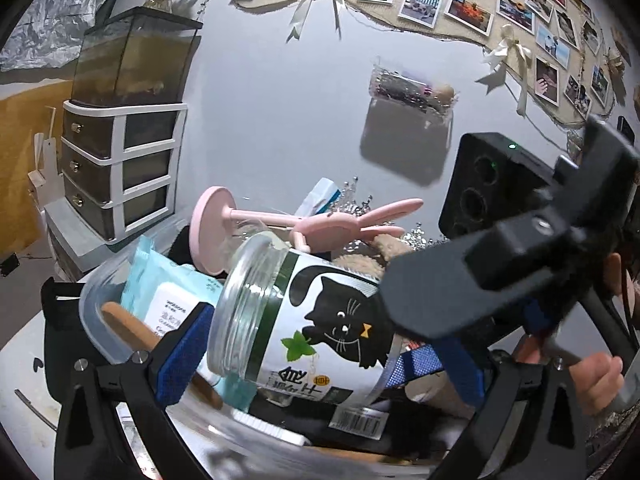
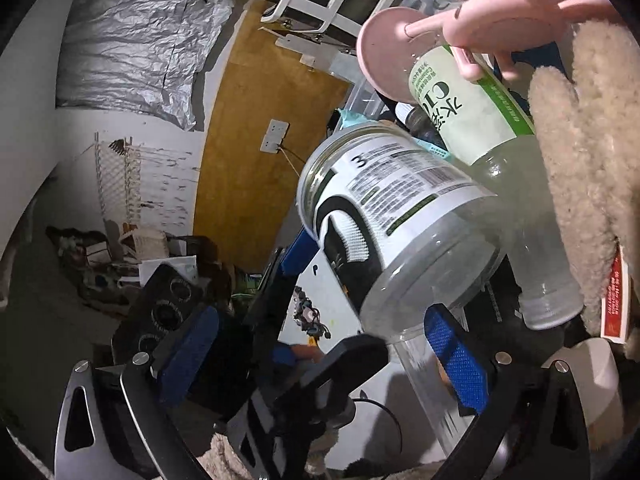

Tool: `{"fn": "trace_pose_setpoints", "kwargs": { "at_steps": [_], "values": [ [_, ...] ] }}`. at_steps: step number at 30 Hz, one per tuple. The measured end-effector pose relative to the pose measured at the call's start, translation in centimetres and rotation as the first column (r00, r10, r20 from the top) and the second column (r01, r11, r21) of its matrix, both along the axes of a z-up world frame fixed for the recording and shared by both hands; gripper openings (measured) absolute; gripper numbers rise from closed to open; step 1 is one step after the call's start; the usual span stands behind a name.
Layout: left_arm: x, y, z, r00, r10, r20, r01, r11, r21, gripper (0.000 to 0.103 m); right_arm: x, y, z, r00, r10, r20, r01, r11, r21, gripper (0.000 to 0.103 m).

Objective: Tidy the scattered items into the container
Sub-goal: 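Press the jar down among the items and open the right gripper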

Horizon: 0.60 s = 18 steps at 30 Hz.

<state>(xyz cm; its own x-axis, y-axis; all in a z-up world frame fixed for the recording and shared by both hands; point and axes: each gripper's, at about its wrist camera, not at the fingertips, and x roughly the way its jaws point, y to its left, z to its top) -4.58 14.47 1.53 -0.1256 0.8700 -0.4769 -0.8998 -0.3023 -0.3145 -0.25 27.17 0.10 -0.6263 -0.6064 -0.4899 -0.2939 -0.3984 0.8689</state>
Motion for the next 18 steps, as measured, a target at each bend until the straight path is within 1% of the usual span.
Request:
{"fn": "trace_pose_setpoints", "kwargs": {
  "at_steps": [2, 6, 9, 13, 16, 18],
  "values": [
    [-0.2, -0.5, -0.1, 1.000, 0.026, -0.011, -0.026, 1.000, -0.003, 0.103, -0.1, 0.3, -0.5, 1.000, 0.003, 0.001, -0.003, 0.999, -0.035, 0.102],
    [-0.2, -1.4, 0.1, 0.999, 0.052, -0.015, -0.052, 0.999, -0.001, 0.103, -0.7, 0.1, -1.4, 1.000, 0.014, 0.020, -0.013, 0.998, -0.058, 0.103],
    [0.1, -2.1, 0.0, 0.999, 0.051, -0.018, -0.051, 0.999, 0.000, 0.103, -0.6, 0.0, -1.8, 1.000, 0.024, 0.014, -0.023, 0.996, -0.082, 0.103],
    [0.9, -2.5, -0.4, 0.998, 0.049, -0.032, -0.050, 0.999, -0.017, 0.103, -1.1, -0.8, -2.2, 0.999, 0.044, 0.008, -0.043, 0.994, -0.102, 0.103],
    [1.2, -2.5, -0.9, 0.998, 0.051, -0.031, -0.052, 0.998, -0.030, 0.103, -0.8, -1.0, -2.0, 0.999, 0.048, 0.003, -0.047, 0.996, -0.081, 0.103],
    [1.3, -2.6, -1.1, 0.998, 0.054, -0.025, -0.055, 0.998, -0.034, 0.103, -0.3, -0.7, -2.2, 0.999, 0.031, 0.014, -0.030, 0.996, -0.079, 0.103]
  ]
}}
